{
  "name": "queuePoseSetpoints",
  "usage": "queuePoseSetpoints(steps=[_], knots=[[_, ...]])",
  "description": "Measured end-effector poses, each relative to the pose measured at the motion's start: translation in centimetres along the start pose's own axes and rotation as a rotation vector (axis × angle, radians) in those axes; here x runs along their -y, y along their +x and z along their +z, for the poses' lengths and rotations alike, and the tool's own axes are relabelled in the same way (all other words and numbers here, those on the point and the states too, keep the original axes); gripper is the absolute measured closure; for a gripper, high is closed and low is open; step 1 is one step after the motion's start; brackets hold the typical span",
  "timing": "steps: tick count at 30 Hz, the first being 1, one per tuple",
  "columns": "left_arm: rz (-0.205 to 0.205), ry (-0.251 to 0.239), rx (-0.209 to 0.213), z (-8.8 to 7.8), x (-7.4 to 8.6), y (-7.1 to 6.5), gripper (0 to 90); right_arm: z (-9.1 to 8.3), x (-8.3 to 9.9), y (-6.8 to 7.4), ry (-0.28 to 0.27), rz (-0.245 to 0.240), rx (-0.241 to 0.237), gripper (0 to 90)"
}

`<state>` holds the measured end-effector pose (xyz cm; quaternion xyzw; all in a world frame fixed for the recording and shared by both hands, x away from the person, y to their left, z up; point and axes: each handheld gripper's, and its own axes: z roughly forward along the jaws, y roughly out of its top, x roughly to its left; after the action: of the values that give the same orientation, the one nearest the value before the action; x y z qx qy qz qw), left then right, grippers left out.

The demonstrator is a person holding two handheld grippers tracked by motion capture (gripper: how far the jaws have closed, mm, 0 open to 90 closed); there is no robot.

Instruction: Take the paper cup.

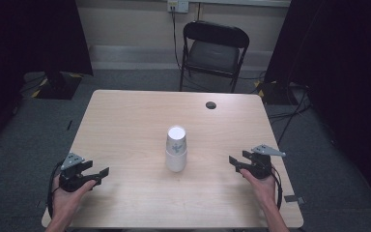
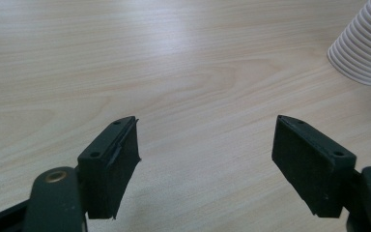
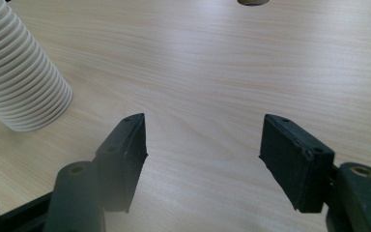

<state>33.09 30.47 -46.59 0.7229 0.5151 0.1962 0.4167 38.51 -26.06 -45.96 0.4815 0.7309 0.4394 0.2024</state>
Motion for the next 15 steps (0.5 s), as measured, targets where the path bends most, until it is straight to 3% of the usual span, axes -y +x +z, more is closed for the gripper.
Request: queuePoseSetpoints(steps=[9,15], knots=[[0.034,0.008,0.004,-0.4,0.1,-0.3,24.7,-0.6,-0.7,0.8,-0.009,-0.028,-0.017,36.9],[0.026,0.000,0.009,-0.6,0.2,-0.2,24.8,-0.9,-1.2,1.7,-0.041,-0.048,-0.051,37.8]])
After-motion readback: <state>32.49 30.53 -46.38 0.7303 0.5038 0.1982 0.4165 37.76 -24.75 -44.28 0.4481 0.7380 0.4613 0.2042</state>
